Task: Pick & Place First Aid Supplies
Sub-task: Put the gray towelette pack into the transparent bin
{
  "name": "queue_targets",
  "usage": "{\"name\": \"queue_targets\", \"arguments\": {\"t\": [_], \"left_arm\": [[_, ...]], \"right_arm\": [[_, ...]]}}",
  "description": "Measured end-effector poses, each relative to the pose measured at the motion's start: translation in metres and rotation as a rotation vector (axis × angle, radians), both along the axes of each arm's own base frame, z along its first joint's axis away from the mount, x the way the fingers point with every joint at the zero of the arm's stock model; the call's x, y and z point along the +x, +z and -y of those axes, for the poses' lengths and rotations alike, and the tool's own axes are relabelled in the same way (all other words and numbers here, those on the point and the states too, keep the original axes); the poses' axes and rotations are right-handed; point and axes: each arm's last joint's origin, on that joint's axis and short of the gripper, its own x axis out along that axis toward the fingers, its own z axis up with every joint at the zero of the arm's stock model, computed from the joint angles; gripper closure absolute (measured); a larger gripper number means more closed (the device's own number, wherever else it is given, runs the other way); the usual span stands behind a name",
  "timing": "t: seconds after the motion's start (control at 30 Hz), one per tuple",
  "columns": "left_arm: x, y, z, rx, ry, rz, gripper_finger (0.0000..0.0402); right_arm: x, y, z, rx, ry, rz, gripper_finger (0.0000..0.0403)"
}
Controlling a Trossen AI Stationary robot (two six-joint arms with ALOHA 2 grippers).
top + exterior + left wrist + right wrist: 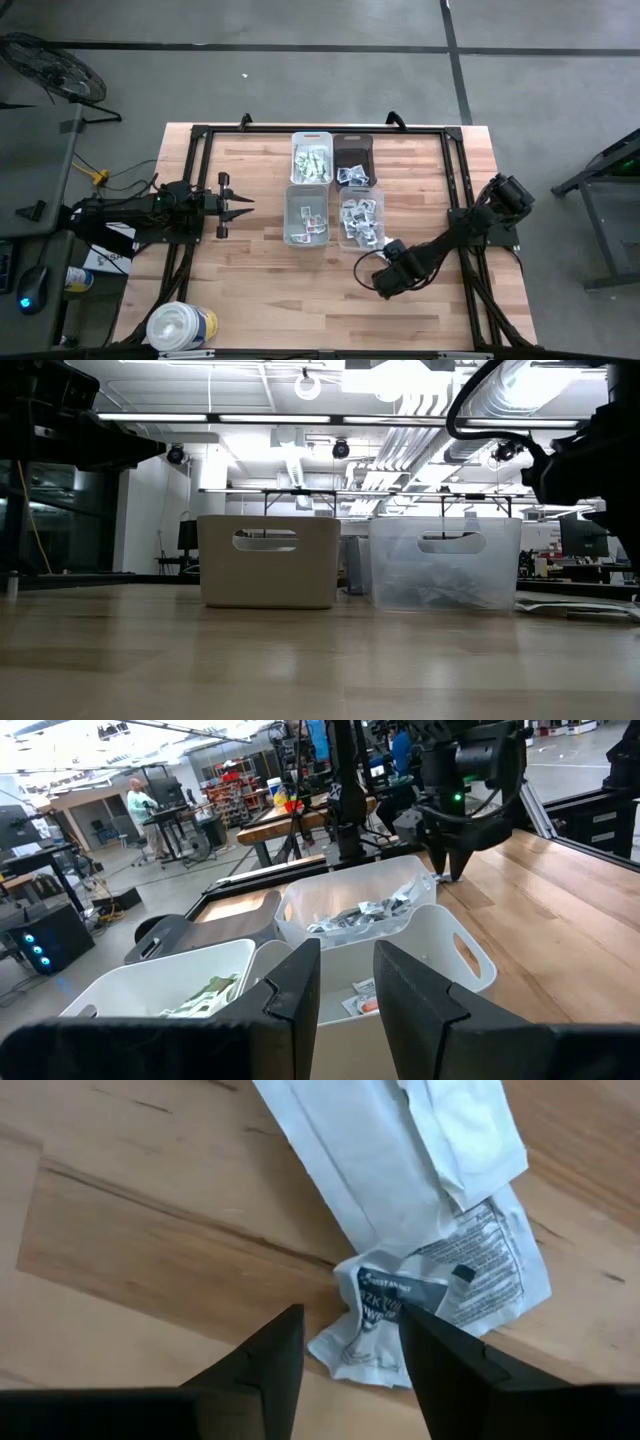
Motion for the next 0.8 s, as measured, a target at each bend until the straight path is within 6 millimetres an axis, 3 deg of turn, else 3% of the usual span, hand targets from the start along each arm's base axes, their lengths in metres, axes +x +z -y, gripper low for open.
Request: {"name": "queue_targets", "arguments": {"t": [0.63, 0.8], "left_arm": [[0.0000, 0.0000, 0.0000, 0.000, 0.000, 0.000, 0.0305], [0.0000, 0.0000, 0.0000, 0.000, 0.000, 0.000, 0.0305]], "right_arm": [[0.0000, -0.0018, 0.0018, -0.049, 0.002, 0.008, 0.0376], [0.0020, -0.0019, 0.0005, -0.036, 0.000, 0.028, 0.0392]]}}
